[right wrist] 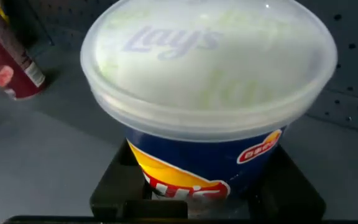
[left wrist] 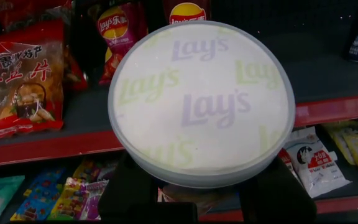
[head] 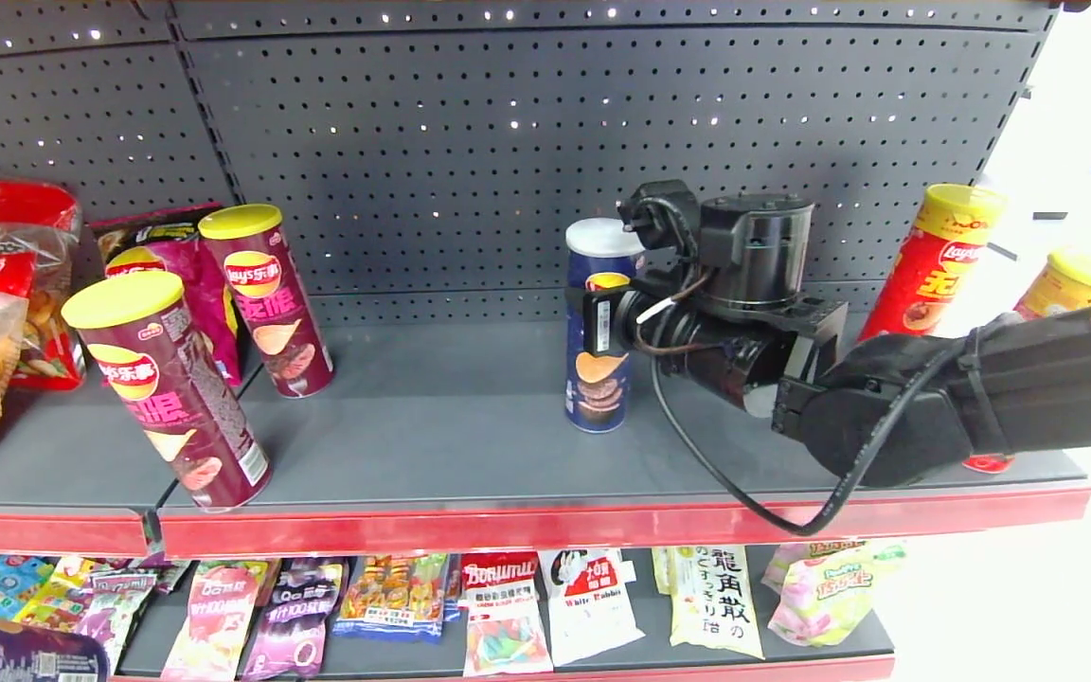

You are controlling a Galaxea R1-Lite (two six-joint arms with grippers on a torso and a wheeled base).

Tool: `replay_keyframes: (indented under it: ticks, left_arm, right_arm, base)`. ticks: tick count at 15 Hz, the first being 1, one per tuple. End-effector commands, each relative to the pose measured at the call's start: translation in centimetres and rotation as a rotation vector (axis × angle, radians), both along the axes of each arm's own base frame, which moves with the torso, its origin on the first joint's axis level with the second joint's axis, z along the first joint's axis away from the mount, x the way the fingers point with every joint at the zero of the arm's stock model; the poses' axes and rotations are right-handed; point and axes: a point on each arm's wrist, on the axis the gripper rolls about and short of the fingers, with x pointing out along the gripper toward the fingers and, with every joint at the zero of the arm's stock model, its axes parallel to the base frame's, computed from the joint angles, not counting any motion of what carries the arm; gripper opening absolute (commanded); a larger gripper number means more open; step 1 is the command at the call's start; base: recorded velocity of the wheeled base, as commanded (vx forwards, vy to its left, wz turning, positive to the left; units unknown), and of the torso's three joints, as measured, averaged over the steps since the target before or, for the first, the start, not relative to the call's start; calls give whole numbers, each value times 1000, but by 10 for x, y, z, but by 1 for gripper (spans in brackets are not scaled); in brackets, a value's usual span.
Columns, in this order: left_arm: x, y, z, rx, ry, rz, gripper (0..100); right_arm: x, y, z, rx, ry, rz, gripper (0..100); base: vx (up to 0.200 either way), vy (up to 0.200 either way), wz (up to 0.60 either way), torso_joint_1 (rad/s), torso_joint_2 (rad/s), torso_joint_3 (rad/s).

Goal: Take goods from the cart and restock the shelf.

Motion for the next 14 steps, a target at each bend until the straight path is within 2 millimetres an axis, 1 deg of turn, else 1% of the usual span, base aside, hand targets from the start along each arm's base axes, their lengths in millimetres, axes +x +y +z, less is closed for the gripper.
replay_keyframes:
  ticks: [1,2,4,5,6,8,12,14]
  left_arm:
    - [0,0,0,0,0,0,0]
    - [0,0,0,0,2,0,0]
    - [0,0,0,0,3,-1,0]
    - [1,0,-3,0,11,0,0]
    - [1,0,-3,0,12,-1,0]
    - [1,0,-3,0,12,0,0]
    - [1,0,-3,0,12,0,0]
    - [1,0,-3,0,11,0,0]
  right_arm:
    - [-19,-1,19,-5,-9,-34,0]
    - [-24,-4,25,-1,-15,-51,0]
    - [-28,-7,30,2,-24,-71,0]
    - [-36,-14,29,-11,-19,-110,0]
    - [-43,-17,23,-29,0,-102,0]
    - [-52,-21,11,-56,29,-93,0]
    - [-60,-12,10,-57,29,-67,0]
    - [-65,-8,9,-62,27,-82,0]
  base:
    - [0,0,0,0,0,0]
    - [0,0,0,0,0,0]
    - [0,0,0,0,0,0]
    - [0,0,0,0,0,0]
    - [0,0,0,0,0,0]
    - [0,0,0,0,0,0]
    - [0,0,0,0,0,0]
    - [0,0,0,0,0,0]
